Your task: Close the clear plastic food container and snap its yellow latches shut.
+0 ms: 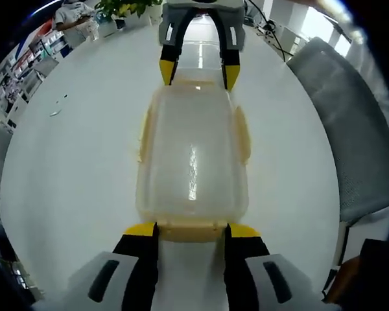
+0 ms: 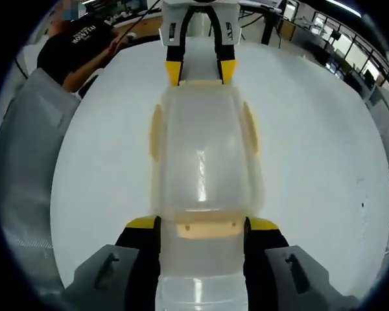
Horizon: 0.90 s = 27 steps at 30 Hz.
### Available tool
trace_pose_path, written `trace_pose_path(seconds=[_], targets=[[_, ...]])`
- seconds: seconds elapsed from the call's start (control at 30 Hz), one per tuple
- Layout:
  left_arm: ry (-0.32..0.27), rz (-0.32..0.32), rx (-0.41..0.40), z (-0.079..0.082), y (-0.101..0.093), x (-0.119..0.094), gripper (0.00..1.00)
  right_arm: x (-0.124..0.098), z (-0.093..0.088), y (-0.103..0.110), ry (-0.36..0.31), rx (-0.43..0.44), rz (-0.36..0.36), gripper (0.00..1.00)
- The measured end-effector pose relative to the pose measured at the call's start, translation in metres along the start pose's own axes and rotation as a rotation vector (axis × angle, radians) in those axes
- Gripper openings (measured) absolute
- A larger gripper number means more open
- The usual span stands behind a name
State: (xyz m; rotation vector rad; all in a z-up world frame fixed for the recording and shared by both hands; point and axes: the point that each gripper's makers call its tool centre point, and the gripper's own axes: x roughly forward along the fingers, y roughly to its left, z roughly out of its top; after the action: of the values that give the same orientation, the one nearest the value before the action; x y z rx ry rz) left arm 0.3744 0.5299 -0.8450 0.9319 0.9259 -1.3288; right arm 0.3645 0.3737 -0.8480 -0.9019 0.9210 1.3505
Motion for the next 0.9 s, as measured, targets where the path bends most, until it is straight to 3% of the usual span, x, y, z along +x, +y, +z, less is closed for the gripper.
trace_pose_path(seconds=[0.17, 0.9], targets=[[-0.005, -0.005, 0.010, -0.0004, -0.0004, -0.0001, 0.34, -0.0013, -0.0020, -0.0015, 0.019, -0.021, 0.008, 0.37], [0.028, -0.009, 0.013, -0.0013, 0.0002, 0.0016, 0.34, 0.0011, -0.0031, -0.0025, 0.126, -0.013, 0.016, 0.36]])
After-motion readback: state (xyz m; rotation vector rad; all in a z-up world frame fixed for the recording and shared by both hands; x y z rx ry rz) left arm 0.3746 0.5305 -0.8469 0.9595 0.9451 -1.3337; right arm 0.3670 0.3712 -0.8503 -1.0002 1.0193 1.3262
